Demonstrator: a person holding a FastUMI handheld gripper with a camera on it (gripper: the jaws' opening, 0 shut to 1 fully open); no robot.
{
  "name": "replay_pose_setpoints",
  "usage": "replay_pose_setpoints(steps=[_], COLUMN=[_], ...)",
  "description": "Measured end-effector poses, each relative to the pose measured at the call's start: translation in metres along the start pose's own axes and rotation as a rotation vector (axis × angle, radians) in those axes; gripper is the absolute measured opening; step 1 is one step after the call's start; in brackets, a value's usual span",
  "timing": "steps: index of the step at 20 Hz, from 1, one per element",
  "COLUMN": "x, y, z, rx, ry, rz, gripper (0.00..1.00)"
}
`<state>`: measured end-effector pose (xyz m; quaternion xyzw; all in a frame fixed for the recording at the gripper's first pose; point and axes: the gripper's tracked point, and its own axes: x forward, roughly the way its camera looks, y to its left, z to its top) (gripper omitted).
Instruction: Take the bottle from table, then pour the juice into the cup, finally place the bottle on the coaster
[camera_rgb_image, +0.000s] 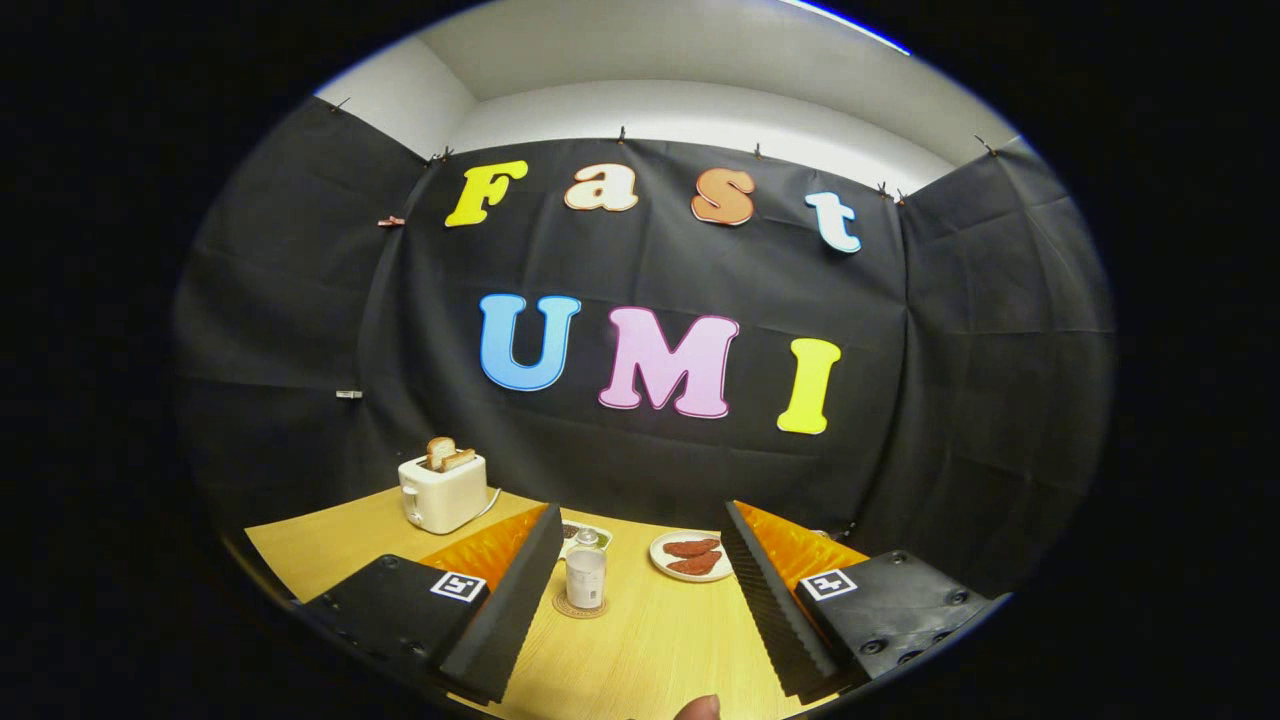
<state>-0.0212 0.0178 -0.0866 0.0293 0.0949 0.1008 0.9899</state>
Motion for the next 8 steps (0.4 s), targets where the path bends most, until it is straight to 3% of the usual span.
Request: replay_pose_setpoints(steps=[8], x=[-0.0081], y=[0.0030], z=[0.0092], rx=[-0.011], ry=[-0.031], rz=[-0.025], gripper=[0.98])
